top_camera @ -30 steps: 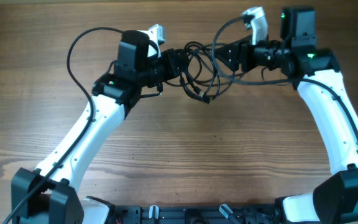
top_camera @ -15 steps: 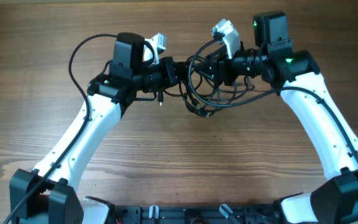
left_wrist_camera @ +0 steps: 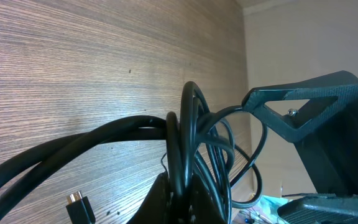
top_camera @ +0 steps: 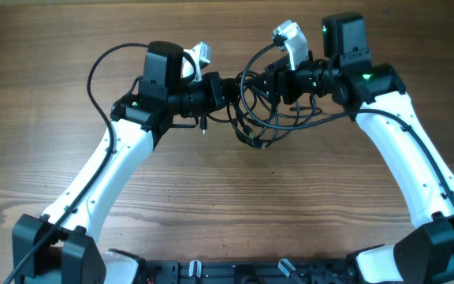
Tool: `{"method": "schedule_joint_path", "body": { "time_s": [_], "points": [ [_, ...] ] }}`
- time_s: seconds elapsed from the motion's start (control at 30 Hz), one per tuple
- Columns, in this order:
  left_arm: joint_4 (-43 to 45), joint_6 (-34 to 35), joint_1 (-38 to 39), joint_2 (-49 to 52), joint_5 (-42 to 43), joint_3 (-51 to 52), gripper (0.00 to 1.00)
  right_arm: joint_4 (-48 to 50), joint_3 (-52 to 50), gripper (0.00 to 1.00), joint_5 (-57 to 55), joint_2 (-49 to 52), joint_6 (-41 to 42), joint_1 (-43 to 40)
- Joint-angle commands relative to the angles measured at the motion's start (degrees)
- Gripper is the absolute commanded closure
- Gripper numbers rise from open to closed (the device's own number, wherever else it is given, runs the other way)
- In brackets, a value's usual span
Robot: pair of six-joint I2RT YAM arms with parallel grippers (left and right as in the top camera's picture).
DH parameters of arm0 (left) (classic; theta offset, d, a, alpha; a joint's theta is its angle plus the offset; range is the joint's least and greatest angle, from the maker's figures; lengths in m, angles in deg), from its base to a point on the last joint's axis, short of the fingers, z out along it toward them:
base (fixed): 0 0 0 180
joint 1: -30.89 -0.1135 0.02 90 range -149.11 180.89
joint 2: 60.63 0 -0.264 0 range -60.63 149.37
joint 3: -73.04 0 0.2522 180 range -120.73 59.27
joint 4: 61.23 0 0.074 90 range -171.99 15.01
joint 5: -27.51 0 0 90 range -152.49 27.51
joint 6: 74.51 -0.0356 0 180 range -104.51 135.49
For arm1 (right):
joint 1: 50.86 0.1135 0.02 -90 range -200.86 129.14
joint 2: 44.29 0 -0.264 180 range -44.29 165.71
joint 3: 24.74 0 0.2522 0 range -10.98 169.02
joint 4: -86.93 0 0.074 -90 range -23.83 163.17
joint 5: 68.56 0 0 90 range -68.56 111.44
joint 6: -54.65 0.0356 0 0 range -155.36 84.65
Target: Untangle cables
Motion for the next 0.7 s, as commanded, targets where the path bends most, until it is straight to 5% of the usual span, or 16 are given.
{"method": "schedule_joint_path", "body": {
  "time_s": [0.0, 0.67],
  "points": [
    [0.4, -0.7, -0.3, -1.1, 1.7, 0.0, 0.96, -0.2, 1.3, 0.30, -0.6, -0.5, 0.7, 0.1],
    [0.6, -0.7, -0.3, -1.1, -0.5, 0.0, 0.96, -0.6, 1.3, 0.29, -1.2, -0.5, 2.6, 0.3]
  ]
}}
